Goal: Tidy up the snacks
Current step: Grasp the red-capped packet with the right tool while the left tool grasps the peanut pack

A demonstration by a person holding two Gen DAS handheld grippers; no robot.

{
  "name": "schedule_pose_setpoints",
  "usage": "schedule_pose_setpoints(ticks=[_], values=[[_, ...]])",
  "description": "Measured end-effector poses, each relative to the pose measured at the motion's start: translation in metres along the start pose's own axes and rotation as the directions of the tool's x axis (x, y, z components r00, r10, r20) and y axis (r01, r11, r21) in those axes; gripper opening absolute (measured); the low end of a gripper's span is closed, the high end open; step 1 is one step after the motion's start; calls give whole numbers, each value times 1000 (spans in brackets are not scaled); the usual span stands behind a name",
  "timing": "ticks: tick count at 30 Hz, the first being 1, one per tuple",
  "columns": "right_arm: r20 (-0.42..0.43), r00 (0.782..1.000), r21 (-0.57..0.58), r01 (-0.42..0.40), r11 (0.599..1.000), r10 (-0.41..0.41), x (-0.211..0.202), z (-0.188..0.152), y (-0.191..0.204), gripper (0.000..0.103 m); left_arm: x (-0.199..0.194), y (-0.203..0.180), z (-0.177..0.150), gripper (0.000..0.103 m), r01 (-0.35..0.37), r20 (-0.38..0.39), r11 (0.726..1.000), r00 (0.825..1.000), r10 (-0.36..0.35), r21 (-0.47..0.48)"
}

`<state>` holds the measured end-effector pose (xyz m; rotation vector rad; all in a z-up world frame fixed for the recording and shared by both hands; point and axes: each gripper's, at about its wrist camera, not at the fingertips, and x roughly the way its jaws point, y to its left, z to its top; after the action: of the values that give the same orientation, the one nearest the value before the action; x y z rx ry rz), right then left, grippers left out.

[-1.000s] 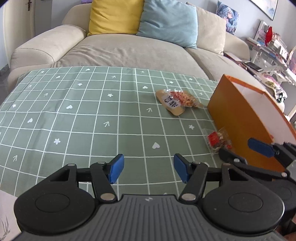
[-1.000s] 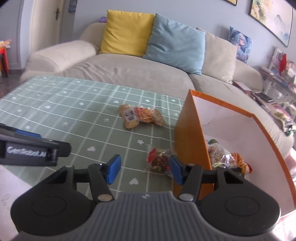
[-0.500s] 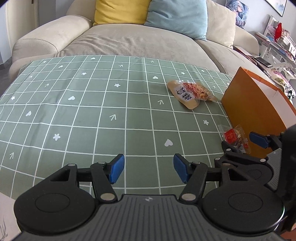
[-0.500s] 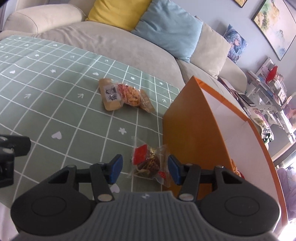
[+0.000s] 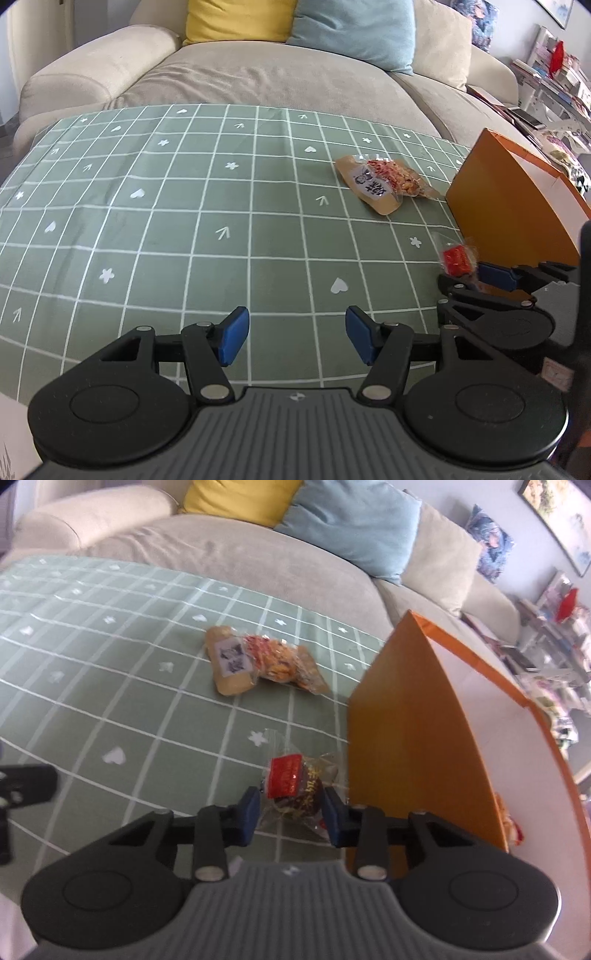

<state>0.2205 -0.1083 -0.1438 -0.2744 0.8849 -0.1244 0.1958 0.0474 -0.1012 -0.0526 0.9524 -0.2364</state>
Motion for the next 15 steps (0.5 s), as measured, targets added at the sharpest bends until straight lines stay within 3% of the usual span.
schedule_pose_setpoints(ticks=[4, 12, 15], values=[[7, 991, 28, -136, 990, 136, -3, 9, -10, 30, 4, -6, 12, 67, 39, 10, 999, 999, -39, 35], [1, 973, 145, -230, 962, 233, -1, 39, -39, 30, 21, -25, 50, 67, 104, 46, 977, 992, -115, 185], [-19, 973, 185, -221, 958, 229, 1, 50, -47, 30, 30, -26, 66, 70, 118, 50, 971, 990, -131, 206]])
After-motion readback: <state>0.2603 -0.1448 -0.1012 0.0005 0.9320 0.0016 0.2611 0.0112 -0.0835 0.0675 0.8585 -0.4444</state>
